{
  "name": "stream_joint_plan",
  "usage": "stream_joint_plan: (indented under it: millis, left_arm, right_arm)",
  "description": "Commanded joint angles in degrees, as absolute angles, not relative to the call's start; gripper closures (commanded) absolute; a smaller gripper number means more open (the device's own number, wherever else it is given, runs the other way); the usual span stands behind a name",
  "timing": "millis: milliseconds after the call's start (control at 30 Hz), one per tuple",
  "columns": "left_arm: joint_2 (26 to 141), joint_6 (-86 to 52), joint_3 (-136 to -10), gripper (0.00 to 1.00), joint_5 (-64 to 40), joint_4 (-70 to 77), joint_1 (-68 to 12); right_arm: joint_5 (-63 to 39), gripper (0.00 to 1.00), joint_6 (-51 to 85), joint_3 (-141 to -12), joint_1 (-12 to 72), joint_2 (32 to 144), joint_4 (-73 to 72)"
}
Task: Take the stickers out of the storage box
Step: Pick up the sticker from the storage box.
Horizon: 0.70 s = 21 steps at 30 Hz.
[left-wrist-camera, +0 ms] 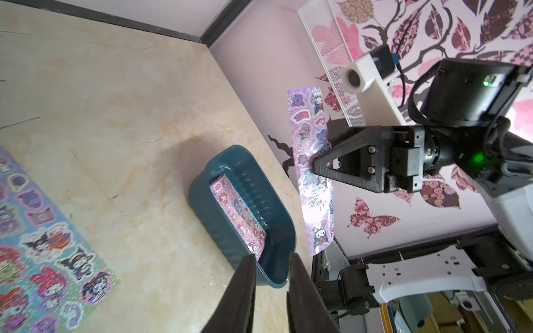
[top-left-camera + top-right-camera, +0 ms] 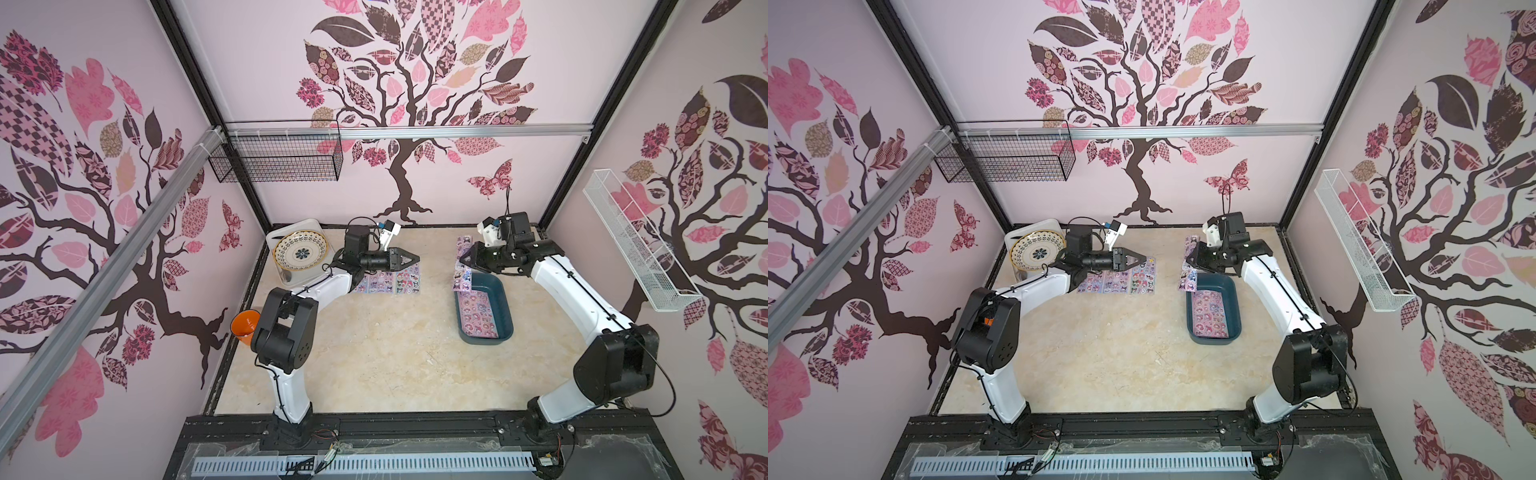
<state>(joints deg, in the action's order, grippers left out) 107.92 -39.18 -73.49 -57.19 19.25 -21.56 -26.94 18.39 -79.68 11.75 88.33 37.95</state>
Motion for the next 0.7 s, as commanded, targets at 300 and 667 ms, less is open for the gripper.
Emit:
stream_joint_plan:
  millis: [300, 667]
  left_arm:
    - [114.58, -55.73, -76.6, 0.71, -62.25, 40.03, -24.51]
    - [116.97, -59.65, -78.62, 0.7, -64.99, 43.85, -25.92]
  right_arm:
    - [-41.42, 0.76, 26.3, -76.25, 11.49, 86.74, 22.92]
    - [-44.5, 0.76, 28.66, -75.66, 11.56, 88.65, 19.4]
